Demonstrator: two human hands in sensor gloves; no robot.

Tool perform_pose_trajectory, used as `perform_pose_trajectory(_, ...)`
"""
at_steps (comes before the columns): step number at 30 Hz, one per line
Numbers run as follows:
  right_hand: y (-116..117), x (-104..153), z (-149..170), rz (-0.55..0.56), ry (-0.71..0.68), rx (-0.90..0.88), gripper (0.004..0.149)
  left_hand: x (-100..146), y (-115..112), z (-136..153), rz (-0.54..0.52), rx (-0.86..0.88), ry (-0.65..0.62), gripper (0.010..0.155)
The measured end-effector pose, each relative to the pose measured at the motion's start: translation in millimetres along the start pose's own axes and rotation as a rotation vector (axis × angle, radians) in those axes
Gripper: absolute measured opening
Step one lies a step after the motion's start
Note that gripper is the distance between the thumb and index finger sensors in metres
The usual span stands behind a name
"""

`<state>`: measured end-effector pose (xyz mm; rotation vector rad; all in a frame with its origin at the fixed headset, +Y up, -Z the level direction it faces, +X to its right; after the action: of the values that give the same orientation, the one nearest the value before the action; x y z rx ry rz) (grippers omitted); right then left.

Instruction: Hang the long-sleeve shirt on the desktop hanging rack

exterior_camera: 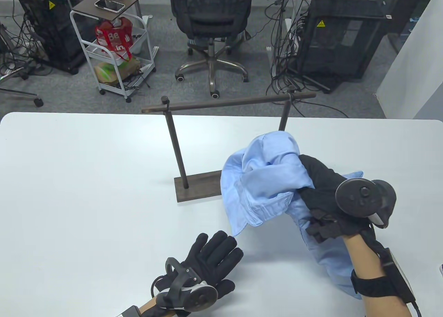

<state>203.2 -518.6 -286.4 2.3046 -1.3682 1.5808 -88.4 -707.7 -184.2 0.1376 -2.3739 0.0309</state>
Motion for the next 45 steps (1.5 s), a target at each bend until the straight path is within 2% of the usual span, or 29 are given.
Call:
perform_pose_trajectory(6, -42.0, -23.1, -48.3, 0.205, -0.073, -0.032, 0.047, 0.1, -0.6, -1.4, 0.004, -0.007, -0.003, 0.081)
perform_pose_trajectory(12, -59.9, -46.2, -83.3, 0.390, -0.099, -0.063, 0.047, -0.1, -1.0, -2.1, 0.011, -0.013, 0.001, 0.081)
perform_pose_trajectory(17, -55.6, -71.6, -102.9, 0.461, -0.081, -0.059, 0.047, 0.3, -0.9, -1.7, 0.011, -0.011, 0.009, 0.082)
perform_pose_trajectory(22, -37.9, -94.2, -116.7, 0.539, -0.073, -0.036, 0.048, -0.2, -1.3, -0.6, 0.017, -0.003, 0.014, 0.082)
perform_pose_trajectory(26, -21.6, -111.1, -125.5, 0.594, -0.090, 0.063, 0.049, 0.1, -1.0, 0.1, 0.018, 0.000, 0.019, 0.082)
perform_pose_trajectory(35, 29.2, -144.5, -127.9, 0.560, -0.077, 0.307, 0.054, 0.1, -0.4, 5.0, 0.016, -0.001, 0.045, 0.082)
perform_pose_trajectory(39, 58.7, -154.1, -119.7, 0.490, -0.061, 0.446, 0.059, -0.4, -0.9, 5.6, 0.023, 0.004, 0.052, 0.082)
perform_pose_trajectory(42, 82.7, -159.2, -107.4, 0.356, -0.002, 0.549, 0.066, -0.5, -0.9, 5.5, 0.027, 0.003, 0.054, 0.082)
perform_pose_trajectory(45, 103.0, -162.5, -90.7, 0.172, 0.067, 0.560, 0.068, -0.6, -0.6, 5.6, 0.024, 0.003, 0.054, 0.081)
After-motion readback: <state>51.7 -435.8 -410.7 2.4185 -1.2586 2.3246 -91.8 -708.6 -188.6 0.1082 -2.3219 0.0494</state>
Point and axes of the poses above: the tracker on the back of each hand, its own z axis roughly to the little-finger side, its own x axis roughly from the fingertips to the wrist, y = z × x, the point moved 1 cm from there along -x, roughly from the wrist to the fingertips, and after that the axes turned 9 degrees about z, right-handed, at the moved point
